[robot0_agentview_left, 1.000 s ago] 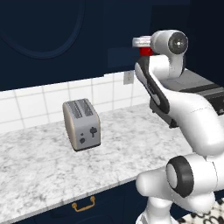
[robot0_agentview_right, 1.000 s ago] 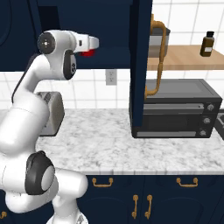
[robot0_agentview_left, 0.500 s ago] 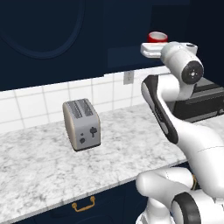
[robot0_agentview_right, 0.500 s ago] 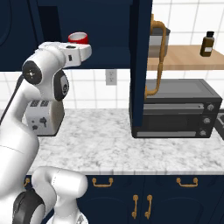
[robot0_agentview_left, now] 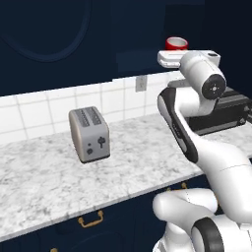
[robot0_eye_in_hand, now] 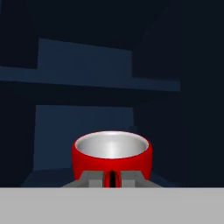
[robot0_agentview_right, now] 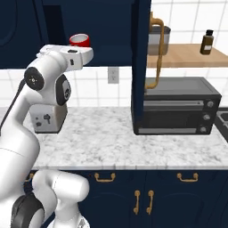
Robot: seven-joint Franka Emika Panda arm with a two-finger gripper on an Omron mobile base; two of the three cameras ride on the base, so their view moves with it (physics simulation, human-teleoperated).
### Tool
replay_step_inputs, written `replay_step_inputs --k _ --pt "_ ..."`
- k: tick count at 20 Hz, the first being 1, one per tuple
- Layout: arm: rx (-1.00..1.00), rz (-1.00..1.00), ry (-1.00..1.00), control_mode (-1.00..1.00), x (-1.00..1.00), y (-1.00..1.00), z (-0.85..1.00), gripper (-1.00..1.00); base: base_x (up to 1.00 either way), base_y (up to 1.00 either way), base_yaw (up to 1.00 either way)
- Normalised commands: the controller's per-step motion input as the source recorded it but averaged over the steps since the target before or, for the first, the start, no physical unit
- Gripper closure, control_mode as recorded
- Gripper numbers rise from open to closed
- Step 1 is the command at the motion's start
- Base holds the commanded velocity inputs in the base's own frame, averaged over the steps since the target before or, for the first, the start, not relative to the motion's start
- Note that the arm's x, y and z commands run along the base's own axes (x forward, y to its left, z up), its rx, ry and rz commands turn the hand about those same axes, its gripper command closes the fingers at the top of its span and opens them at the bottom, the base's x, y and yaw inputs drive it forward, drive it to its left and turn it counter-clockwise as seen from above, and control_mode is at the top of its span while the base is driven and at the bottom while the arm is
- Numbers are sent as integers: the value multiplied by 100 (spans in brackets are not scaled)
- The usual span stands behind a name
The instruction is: Gather all objects into one cabinet and sort the glasses and bowls to opposite sides.
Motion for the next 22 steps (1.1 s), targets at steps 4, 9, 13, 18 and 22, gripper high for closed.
replay_step_inputs --k 4,9,13,18,22 --pt "0 0 0 100 0 0 0 100 -89 -2 0" --pt "0 0 0 100 0 0 0 100 -89 9 7" --pt "0 0 0 100 0 0 0 100 -65 33 37" --pt "0 0 0 100 0 0 0 100 -48 28 49" --pt "0 0 0 100 0 0 0 100 -31 22 52"
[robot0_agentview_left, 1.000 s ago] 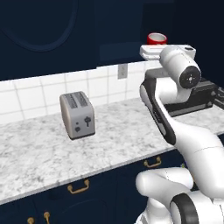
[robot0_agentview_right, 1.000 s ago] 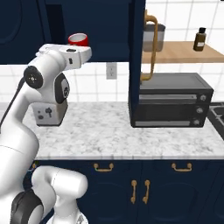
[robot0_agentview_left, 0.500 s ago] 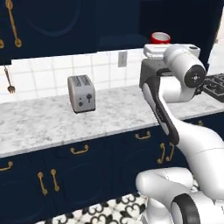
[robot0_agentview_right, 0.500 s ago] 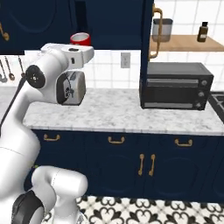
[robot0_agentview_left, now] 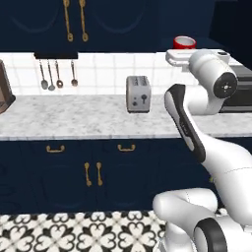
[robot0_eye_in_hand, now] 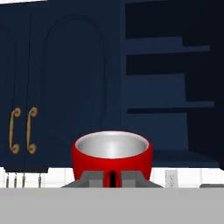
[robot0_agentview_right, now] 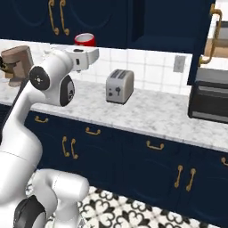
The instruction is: Gather all objects into one cabinet and sort the glasses and bowls to opposite sides.
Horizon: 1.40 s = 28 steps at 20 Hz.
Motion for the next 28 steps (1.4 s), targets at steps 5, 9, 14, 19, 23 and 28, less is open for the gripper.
replay_step_inputs --k 5,9,14,19,23,28 --pt "0 0 0 100 0 0 0 100 -36 19 50" --pt "0 0 0 100 0 0 0 100 -34 15 47" --pt "0 0 0 100 0 0 0 100 -26 2 48" --pt "0 0 0 100 0 0 0 100 -15 0 49" --pt "0 0 0 100 0 0 0 100 -19 0 50" --pt "0 0 0 100 0 0 0 100 -14 0 50"
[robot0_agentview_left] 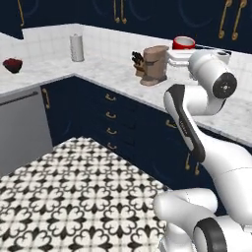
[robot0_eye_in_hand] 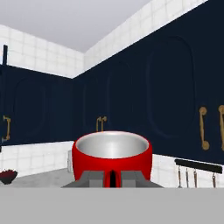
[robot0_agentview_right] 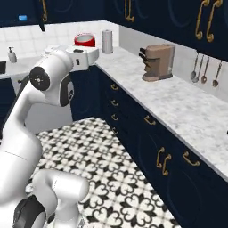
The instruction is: Gather all objects into one cabinet and sort the glasses and bowls to opposite sides.
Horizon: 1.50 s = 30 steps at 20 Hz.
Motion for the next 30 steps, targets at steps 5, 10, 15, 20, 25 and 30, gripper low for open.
replay_step_inputs --k 5,10,15,20,25,30 --pt "0 0 0 100 0 0 0 100 -8 0 50" --pt "0 0 0 100 0 0 0 100 -4 0 50" --pt "0 0 0 100 0 0 0 100 -3 0 50" --pt "0 0 0 100 0 0 0 100 -1 0 50" --pt "0 0 0 100 0 0 0 100 37 0 36" --pt "0 0 0 100 0 0 0 100 98 0 22"
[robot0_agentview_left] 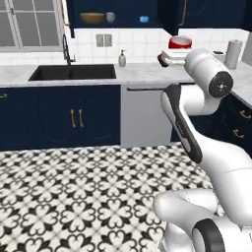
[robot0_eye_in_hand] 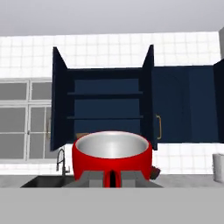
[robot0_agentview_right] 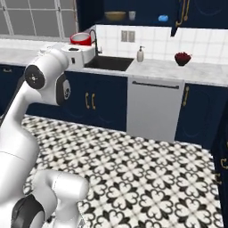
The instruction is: Gather all objects into one cabinet and sort the glasses and bowls to opposite sides.
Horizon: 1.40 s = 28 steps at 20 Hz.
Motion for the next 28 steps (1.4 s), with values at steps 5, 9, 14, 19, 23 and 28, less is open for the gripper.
replay_step_inputs --k 5,9,14,19,23,28 --pt "0 0 0 100 0 0 0 100 100 0 14" --pt "0 0 0 100 0 0 0 100 100 -4 9" --pt "0 0 0 100 0 0 0 100 100 -26 5" --pt "0 0 0 100 0 0 0 100 100 -43 1" --pt "0 0 0 100 0 0 0 100 100 -37 0" --pt "0 0 0 100 0 0 0 100 100 -33 0"
